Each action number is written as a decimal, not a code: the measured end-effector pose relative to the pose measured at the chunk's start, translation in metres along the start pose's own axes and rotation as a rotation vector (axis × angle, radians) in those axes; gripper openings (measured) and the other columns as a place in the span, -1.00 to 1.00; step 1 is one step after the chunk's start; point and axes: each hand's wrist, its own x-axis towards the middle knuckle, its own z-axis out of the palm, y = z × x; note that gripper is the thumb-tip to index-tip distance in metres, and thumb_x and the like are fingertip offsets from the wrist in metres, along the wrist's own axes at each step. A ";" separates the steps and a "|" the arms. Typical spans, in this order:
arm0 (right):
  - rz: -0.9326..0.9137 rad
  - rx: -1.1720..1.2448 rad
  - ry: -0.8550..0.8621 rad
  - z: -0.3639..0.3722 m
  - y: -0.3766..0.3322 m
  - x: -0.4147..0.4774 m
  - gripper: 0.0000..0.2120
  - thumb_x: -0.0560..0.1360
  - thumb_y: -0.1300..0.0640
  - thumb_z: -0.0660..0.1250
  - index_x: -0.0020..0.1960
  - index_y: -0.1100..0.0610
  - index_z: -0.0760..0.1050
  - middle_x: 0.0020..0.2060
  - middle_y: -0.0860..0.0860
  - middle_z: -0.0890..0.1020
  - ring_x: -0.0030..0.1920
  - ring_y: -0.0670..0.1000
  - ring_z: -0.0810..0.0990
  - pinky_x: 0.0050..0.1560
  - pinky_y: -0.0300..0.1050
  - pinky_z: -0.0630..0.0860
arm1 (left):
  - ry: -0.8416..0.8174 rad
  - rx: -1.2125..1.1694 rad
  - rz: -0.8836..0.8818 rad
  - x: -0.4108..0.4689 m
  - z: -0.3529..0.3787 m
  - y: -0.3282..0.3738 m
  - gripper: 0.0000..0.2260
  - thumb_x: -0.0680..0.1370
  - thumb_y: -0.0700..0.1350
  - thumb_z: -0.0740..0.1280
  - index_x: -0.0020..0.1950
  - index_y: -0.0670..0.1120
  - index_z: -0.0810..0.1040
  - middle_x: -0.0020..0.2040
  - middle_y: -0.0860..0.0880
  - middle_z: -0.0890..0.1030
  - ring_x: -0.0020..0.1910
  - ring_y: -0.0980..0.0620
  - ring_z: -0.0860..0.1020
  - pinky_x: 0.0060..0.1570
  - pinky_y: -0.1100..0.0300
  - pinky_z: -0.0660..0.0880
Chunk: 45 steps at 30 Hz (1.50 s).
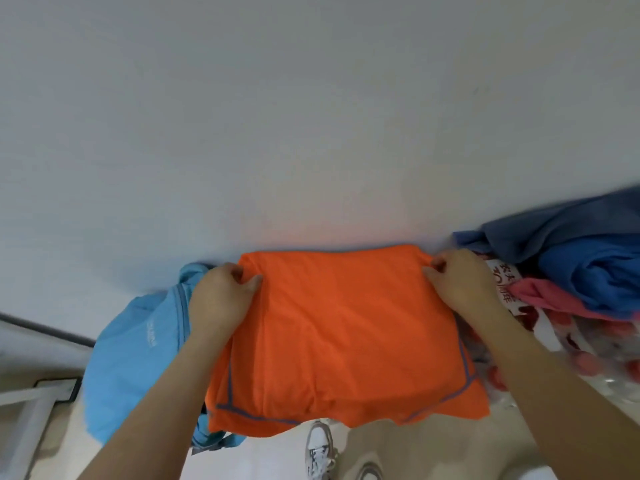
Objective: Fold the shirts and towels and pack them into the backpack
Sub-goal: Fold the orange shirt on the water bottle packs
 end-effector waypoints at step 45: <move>0.042 0.242 -0.012 0.005 -0.001 -0.107 -0.71 0.54 0.06 0.24 0.23 0.06 0.51 0.04 0.09 0.59 0.06 0.14 0.54 0.07 0.05 0.48 | -0.265 0.123 0.900 -0.160 0.057 0.056 -0.67 0.41 0.13 0.22 0.11 0.09 0.56 0.12 0.06 0.59 0.04 0.01 0.55 -0.07 0.14 0.52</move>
